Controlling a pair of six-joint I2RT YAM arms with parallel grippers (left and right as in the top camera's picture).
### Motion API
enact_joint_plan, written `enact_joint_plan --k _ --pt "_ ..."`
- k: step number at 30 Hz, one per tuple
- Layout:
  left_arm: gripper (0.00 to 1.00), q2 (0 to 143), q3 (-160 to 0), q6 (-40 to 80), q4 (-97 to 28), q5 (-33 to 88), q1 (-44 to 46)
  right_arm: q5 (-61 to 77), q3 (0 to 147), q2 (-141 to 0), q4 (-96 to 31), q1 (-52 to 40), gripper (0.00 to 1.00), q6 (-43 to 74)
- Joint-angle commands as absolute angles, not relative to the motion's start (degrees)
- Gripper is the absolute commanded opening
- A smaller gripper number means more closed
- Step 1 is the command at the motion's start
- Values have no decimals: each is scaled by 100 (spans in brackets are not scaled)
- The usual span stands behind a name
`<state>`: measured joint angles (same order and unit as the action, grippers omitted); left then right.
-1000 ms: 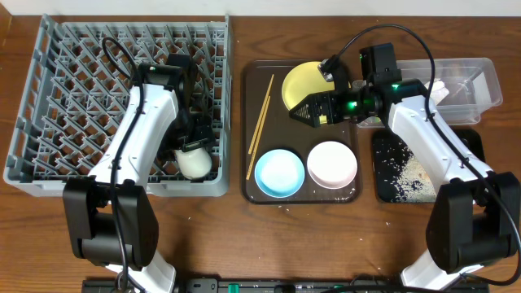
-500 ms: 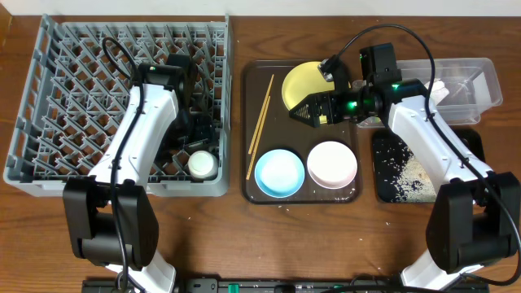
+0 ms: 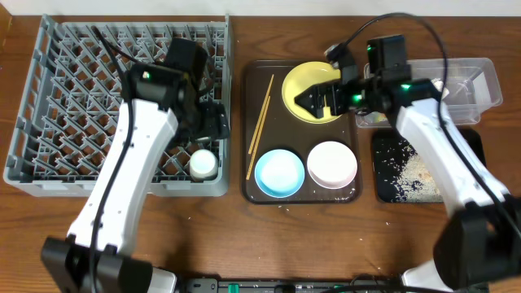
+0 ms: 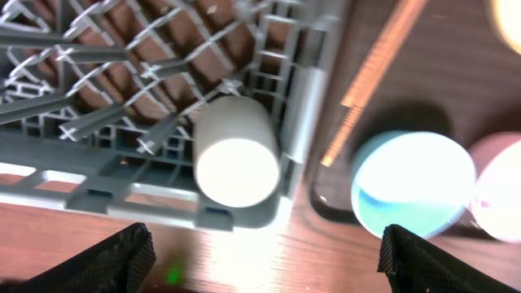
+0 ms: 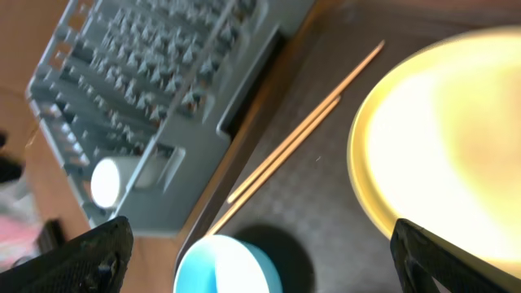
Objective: Sort waste into correct bins and load items into the dishwasher
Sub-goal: 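Reach the left gripper to the light-blue bowl and grasp its rim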
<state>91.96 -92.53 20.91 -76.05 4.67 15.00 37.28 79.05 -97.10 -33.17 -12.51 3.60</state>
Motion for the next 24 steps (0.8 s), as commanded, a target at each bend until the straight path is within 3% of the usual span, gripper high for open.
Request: enact_joint_plan --k 1,6,16,24 --pt "91 9150 -9351 2021 -7596 755 1754 2716 8121 -9021 -3474 -1262 99 720" --pt "90 9225 -9258 2169 -7472 880 2250 1385 8121 -8399 -4204 -1122 99 1162" --pt "90 9601 -9166 2268 -7026 873 2812 1354 8077 -8267 -4873 -1033 99 1155" --pt "86 10232 -9085 1474 -6584 873 3000 1352 8077 -8451 -4980 -1133 91 1153"
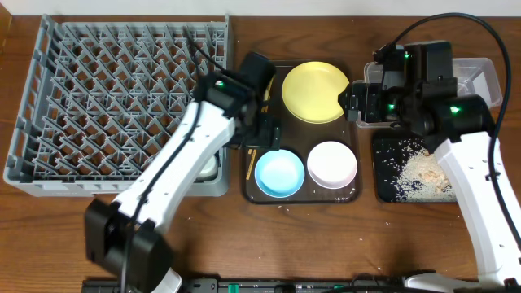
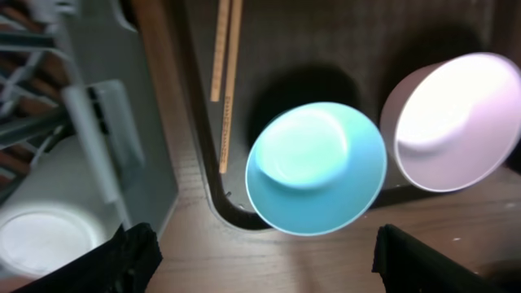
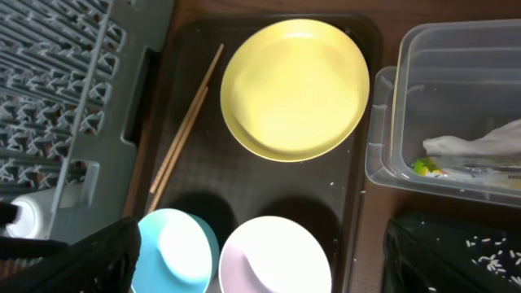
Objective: Sort waste into correct bins and load items into the dishwasher
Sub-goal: 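Reach the left gripper to the light-blue bowl and grasp its rim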
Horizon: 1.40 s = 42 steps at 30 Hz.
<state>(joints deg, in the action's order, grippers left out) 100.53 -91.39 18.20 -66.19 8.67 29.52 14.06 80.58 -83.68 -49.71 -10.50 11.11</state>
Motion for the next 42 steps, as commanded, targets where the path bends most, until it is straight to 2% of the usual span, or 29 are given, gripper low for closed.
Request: enact_joint_plan --k 1,11,19,24,40,42 --pt "85 10298 -9085 1457 -6560 871 3004 1352 8077 -8471 -4980 -1142 91 1153" --pt "84 10801 -9085 1457 -6525 836 3004 1354 8077 -8731 -4974 -1214 82 1109" --pt "82 10958 -9043 1393 -6506 834 3004 1354 8077 -8766 -4974 -1214 81 1109" --pt "69 11067 -8930 1341 -6477 836 3009 1352 8077 -8766 -4974 -1214 79 1107" --pt "66 11577 -8903 751 -6348 832 3234 1354 8077 -8766 -4976 -1214 77 1063" --pt "63 11662 -8901 753 -6305 829 3234 1354 8077 -8766 -4976 -1214 77 1063"
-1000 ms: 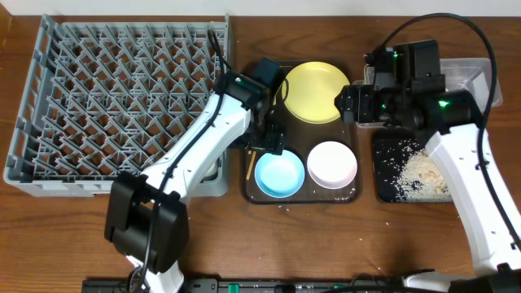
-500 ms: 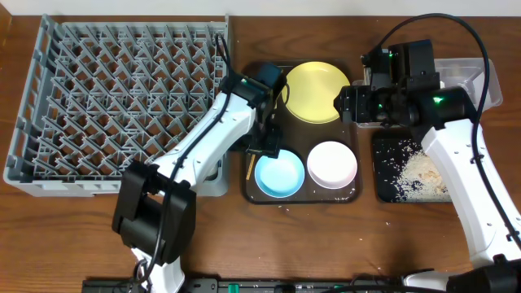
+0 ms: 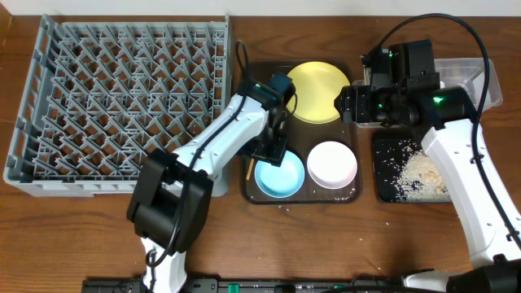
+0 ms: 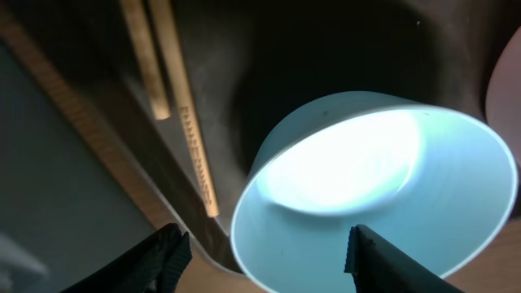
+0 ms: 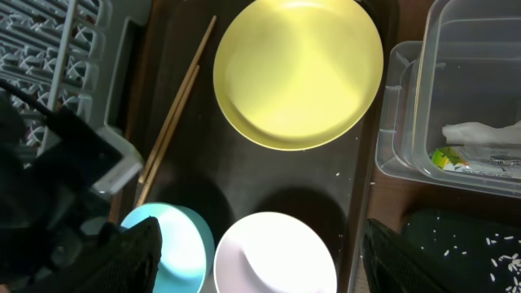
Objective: Sort waste into correct bins and load items into the dishwasher
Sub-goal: 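Reach the left gripper to the light-blue bowl and grasp its rim, then lift the light-blue bowl and carry it to the back of the rack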
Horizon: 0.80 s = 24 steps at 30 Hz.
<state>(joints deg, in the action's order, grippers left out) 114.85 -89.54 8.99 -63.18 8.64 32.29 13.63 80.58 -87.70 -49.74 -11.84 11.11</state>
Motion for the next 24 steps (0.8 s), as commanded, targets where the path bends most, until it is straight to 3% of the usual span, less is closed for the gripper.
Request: enact_joint_plan --k 1,24 --pt "63 11701 -8901 755 -6287 829 3234 1354 8077 -8768 -4976 -1214 77 1061" --pt "44 11852 -8497 1170 -5911 836 3234 1354 8077 -8766 -4947 -1212 77 1061"
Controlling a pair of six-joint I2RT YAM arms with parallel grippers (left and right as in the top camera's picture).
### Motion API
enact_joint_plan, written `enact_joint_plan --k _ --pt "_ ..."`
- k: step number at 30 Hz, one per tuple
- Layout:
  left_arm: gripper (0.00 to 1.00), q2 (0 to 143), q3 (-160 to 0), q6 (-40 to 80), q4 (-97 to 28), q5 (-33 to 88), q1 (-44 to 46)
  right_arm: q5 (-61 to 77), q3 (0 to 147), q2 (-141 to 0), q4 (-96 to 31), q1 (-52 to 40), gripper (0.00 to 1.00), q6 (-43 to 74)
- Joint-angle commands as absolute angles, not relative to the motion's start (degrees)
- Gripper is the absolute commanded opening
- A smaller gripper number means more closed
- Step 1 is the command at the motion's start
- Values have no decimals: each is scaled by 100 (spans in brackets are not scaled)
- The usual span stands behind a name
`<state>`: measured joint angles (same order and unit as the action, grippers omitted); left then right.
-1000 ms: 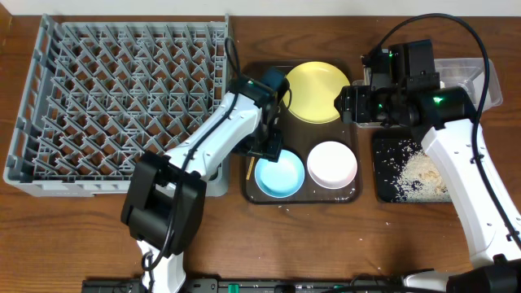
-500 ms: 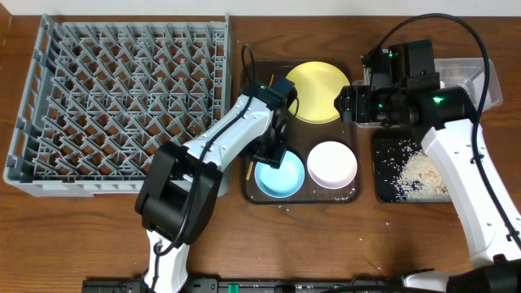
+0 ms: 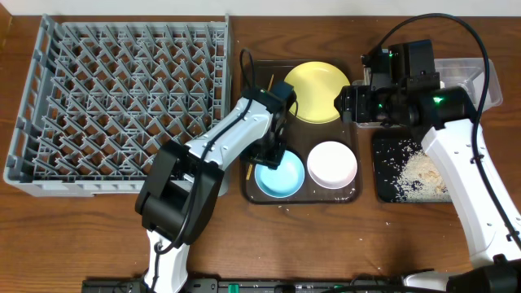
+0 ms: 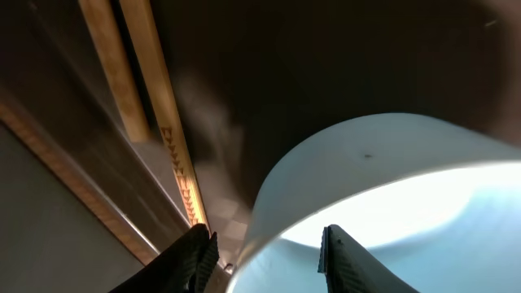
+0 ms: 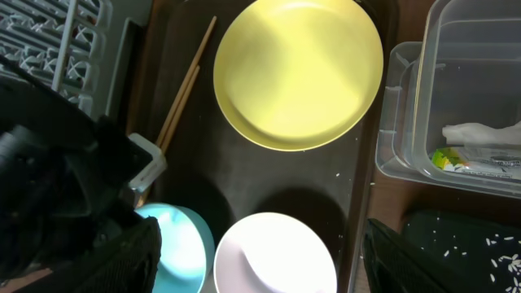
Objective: Sort waste into correct bins and load items into the dishwasher
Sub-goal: 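Lift the light-blue bowl and carry it to the back of the rack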
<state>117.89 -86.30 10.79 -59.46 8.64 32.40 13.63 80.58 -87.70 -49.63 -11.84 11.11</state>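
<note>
A blue bowl (image 3: 281,173) (image 4: 391,203) (image 5: 175,244) sits at the near left of the dark tray (image 3: 305,137). My left gripper (image 3: 270,155) (image 4: 269,260) is low over the bowl's left rim. It is open, with one finger outside the wall and one inside. Beside the bowl stand a pink bowl (image 3: 331,163) (image 5: 277,252) and, behind them, a yellow plate (image 3: 316,91) (image 5: 297,73). Two chopsticks (image 3: 259,122) (image 4: 155,106) lie along the tray's left side. My right gripper (image 3: 352,102) (image 5: 260,268) hangs open, high over the tray's right edge, holding nothing.
The grey dish rack (image 3: 114,98) fills the left of the table, and my left arm crosses its near right corner. At the far right stands a clear bin (image 3: 472,73) (image 5: 464,98) holding wrappers. In front of it is a black bin (image 3: 411,167) with spilled rice.
My left gripper has dropped closer onto the blue bowl's rim and its fingers stand nearer together around it. The right arm and the dishes have not moved.
My left gripper was open over the rack's near right corner, by a white cup lying there, while the right was low over the yellow plate. Then the left was above the blue bowl and the right higher by the bins. The left then stood lower, now astride the rim.
</note>
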Motion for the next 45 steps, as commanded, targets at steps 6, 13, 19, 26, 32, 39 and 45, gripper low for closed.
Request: enact_joint_plan --k 6,13,19,26,32,39,45 --pt "39 11852 -8482 1173 -5837 838 3234 1354 8077 -8766 -4943 -1212 77 1063" --pt "19 11793 -8510 1173 -6012 838 3234 1354 8077 -8766 -4932 -1214 77 1063" --pt "7 11598 -8595 1173 -6171 832 3232 1356 8077 -8766 -4934 -1214 77 1063" --pt "8 10875 -8892 1531 -6267 -1 3234 1356 8077 -8766 -4936 -1214 86 1066" --pt "8 10097 -8892 1815 -6010 -1894 3234 1354 8077 -8766 -4939 -1212 99 1066" --pt "8 9891 -8892 1761 -5065 -4244 3232 1352 8077 -8766 -4974 -1212 99 1066" --pt "8 9902 -8888 1743 -3872 -5607 3138 1352 8077 -8766 -4974 -1212 99 1066"
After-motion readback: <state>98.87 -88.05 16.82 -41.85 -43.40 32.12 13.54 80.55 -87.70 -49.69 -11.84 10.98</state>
